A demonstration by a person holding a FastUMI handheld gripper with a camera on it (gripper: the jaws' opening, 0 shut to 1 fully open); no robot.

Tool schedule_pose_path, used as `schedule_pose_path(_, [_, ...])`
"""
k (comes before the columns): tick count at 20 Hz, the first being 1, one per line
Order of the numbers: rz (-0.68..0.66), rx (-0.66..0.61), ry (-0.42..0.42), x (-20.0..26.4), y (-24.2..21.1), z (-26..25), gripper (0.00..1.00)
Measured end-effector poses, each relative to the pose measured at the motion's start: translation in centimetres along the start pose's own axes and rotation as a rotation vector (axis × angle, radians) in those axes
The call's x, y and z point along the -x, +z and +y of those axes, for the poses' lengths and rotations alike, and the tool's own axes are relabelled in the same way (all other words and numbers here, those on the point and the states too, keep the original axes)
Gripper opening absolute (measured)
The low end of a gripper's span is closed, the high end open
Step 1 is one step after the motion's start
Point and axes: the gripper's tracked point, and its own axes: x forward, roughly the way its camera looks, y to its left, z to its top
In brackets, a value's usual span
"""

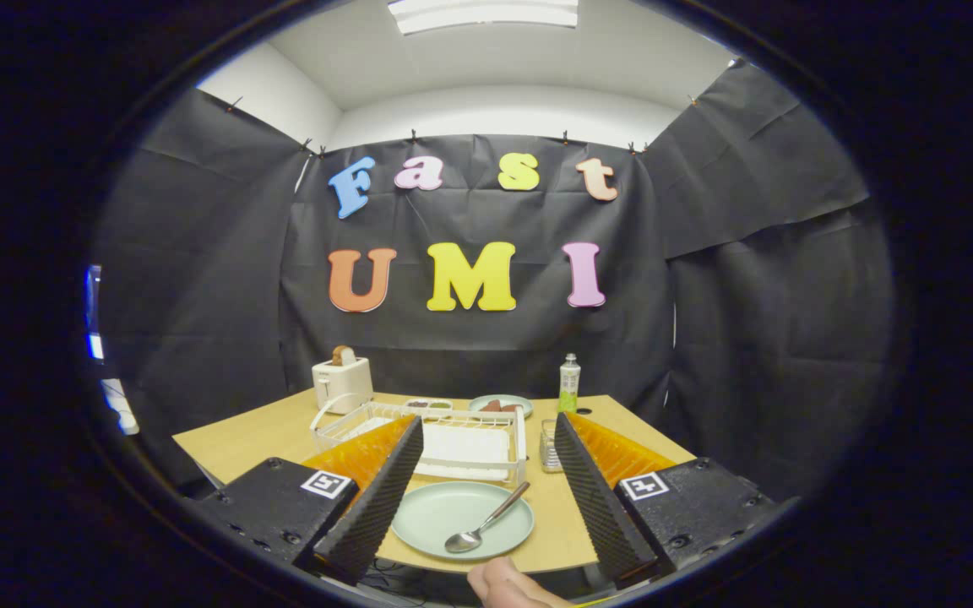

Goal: Take the plate from the dish rack, then take the spoon from the basket and place it into the plate.

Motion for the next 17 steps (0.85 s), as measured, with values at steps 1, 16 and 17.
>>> schedule_pose_path(1, [0.005,-0.001,0.004,-0.1,-0.1,0.0,1.00])
schedule_pose_path(16, [0.058,0.003,0.029,-0.4,-2.0,1.1,1.00])
schedule_pose_path(17, [0.057,0.002,0.029,-0.4,-2.0,1.0,1.00])
